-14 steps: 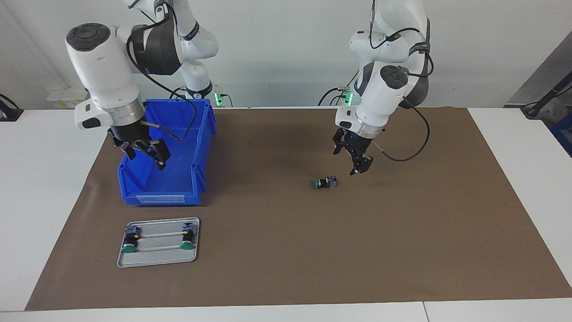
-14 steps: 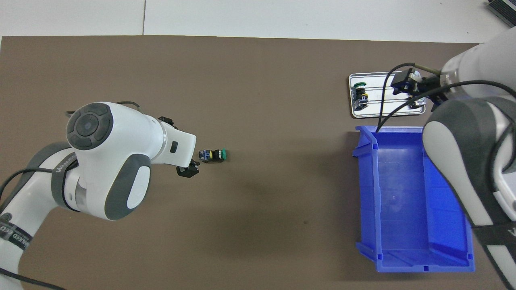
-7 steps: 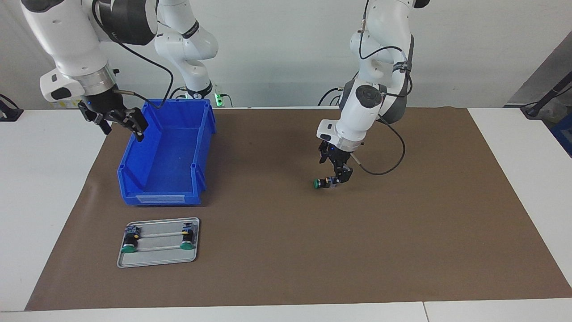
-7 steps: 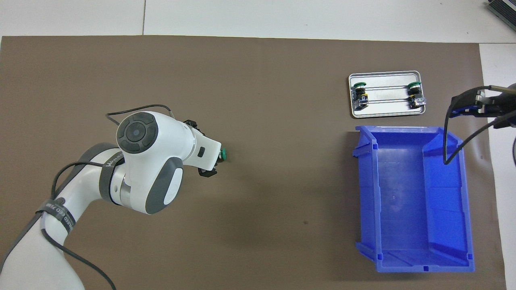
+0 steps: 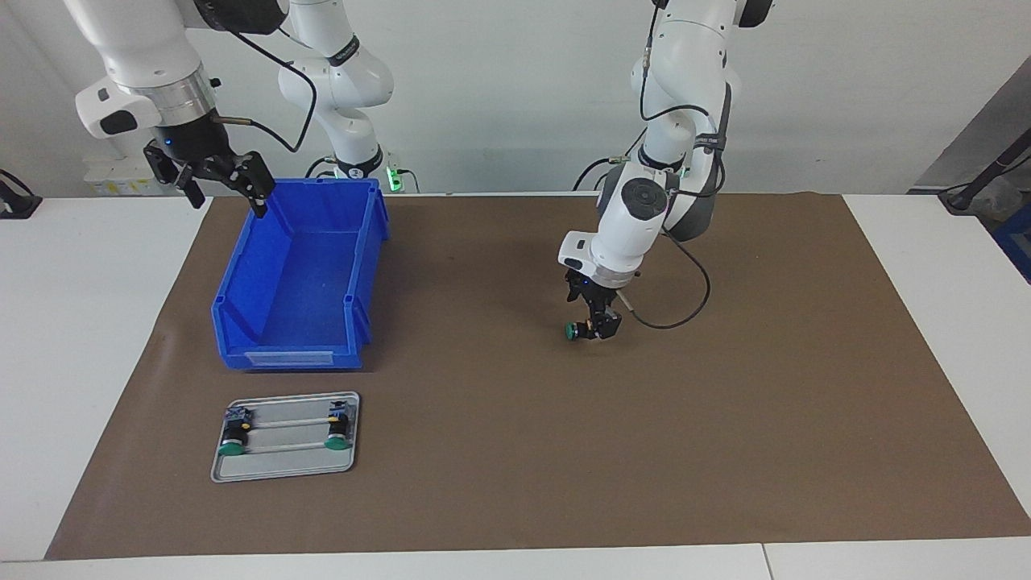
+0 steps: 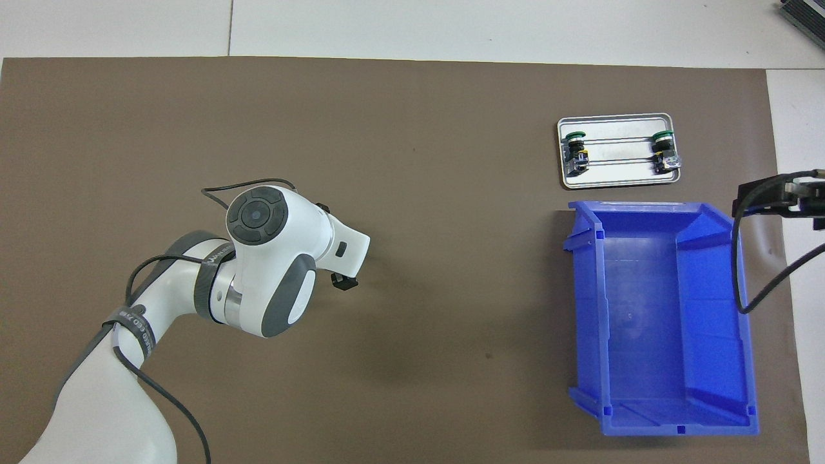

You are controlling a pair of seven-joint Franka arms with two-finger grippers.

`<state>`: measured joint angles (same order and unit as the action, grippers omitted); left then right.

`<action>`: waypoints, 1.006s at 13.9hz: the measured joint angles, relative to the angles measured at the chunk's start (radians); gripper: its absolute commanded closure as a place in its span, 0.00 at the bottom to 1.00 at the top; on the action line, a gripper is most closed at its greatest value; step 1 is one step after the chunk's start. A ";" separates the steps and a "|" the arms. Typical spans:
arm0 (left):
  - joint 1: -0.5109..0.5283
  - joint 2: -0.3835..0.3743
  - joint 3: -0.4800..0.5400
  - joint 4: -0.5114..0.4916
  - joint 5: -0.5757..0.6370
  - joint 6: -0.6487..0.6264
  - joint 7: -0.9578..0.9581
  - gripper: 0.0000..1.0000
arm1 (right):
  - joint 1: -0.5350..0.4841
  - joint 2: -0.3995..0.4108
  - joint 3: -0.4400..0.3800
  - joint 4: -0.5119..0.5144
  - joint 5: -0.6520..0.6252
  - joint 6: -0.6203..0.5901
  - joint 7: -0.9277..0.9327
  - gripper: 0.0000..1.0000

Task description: Place and press button with both arms

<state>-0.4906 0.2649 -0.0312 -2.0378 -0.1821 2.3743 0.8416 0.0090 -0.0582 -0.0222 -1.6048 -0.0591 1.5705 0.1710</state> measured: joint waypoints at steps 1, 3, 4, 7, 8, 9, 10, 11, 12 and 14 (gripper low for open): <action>0.000 0.007 0.002 0.000 0.000 0.012 0.000 0.01 | 0.000 0.000 0.000 -0.002 0.000 -0.002 -0.003 0.00; 0.000 0.019 0.003 0.000 0.000 0.025 0.000 0.01 | 0.000 0.002 0.000 -0.004 0.000 -0.025 -0.030 0.00; 0.000 0.023 0.003 0.000 0.000 0.031 0.000 0.01 | 0.000 0.003 0.001 -0.004 0.000 -0.031 -0.046 0.00; 0.000 0.037 0.003 0.000 0.000 0.047 0.000 0.01 | 0.002 0.004 0.008 -0.007 0.000 -0.032 -0.063 0.00; -0.001 0.040 0.003 0.000 0.000 0.053 0.000 0.01 | 0.010 0.004 0.016 -0.009 0.000 -0.032 -0.063 0.00; -0.001 0.044 0.003 0.000 0.000 0.062 0.000 0.01 | 0.018 0.004 0.022 -0.011 0.000 -0.032 -0.063 0.00; -0.002 0.049 0.003 0.000 0.000 0.069 0.000 0.01 | 0.024 0.004 0.025 -0.013 0.000 -0.032 -0.063 0.00; -0.003 0.054 0.003 0.000 0.000 0.074 0.000 0.01 | 0.025 0.004 0.026 -0.014 0.000 -0.032 -0.064 0.00; -0.006 0.058 0.002 0.000 0.000 0.077 0.000 0.01 | 0.024 0.004 0.026 -0.015 0.000 -0.032 -0.065 0.00; -0.013 0.065 0.002 0.000 0.000 0.087 -0.001 0.01 | 0.023 0.004 0.026 -0.017 0.000 -0.032 -0.068 0.00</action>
<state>-0.5038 0.3300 -0.0291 -2.0378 -0.1820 2.4613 0.8401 0.0318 -0.0541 0.0036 -1.6215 -0.0594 1.5384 0.1032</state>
